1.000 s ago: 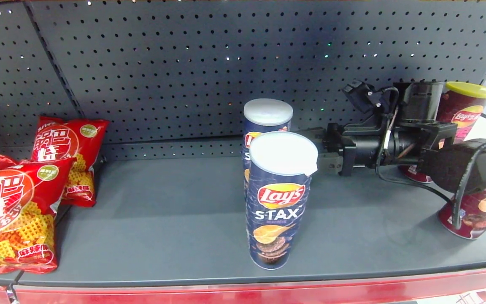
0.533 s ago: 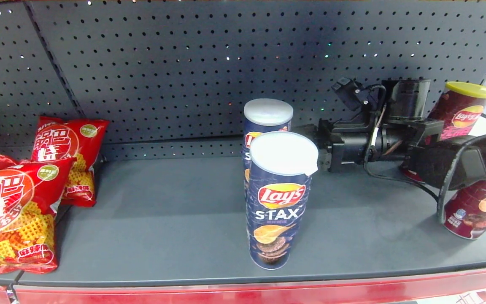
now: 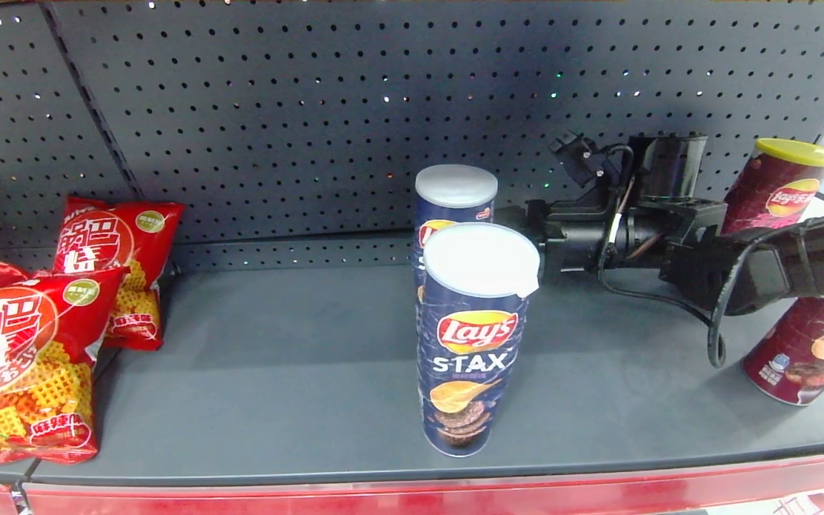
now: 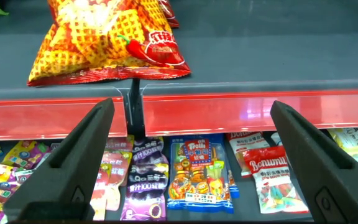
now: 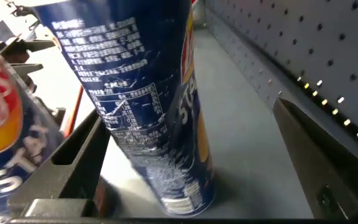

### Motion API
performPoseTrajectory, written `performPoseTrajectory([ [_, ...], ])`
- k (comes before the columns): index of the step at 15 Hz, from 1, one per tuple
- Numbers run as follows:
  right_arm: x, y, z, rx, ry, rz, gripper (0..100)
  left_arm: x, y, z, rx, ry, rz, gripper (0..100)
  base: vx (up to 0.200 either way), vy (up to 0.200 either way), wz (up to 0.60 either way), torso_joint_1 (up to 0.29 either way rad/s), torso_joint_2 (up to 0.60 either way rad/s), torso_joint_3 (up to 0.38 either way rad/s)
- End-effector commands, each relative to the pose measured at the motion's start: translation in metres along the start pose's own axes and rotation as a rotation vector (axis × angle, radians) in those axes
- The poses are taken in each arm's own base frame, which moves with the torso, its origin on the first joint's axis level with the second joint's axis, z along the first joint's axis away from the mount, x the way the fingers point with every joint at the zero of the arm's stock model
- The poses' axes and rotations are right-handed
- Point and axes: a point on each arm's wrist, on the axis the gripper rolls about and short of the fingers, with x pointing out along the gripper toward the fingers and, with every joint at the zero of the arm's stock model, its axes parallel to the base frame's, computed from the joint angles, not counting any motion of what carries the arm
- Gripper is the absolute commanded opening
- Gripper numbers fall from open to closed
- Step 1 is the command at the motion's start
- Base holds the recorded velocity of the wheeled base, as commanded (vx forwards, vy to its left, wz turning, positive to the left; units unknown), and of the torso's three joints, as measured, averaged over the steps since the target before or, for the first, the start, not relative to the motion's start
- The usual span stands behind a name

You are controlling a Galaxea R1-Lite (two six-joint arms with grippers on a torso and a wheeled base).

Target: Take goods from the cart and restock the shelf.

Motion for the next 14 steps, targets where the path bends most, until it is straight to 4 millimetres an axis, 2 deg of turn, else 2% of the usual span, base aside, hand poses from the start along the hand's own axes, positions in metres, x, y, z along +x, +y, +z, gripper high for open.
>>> performPoseTrajectory([
  [1,0.004,-0.006,-0.006,0.007,0.004,-0.001,100,0.000,0.000,0.000,0.000,0.001,0.000,100,0.000,0.000,0.00,0.000,0.00,0.000],
  [7,0.003,-0.009,-0.008,0.013,0.007,-0.004,100,0.000,0.000,0.000,0.000,0.001,0.000,100,0.000,0.000,0.00,0.000,0.00,0.000],
  [14,-0.006,0.001,0.010,-0.019,-0.018,-0.005,100,0.000,0.000,0.000,0.000,0.001,0.000,100,0.000,0.000,0.00,0.000,0.00,0.000],
])
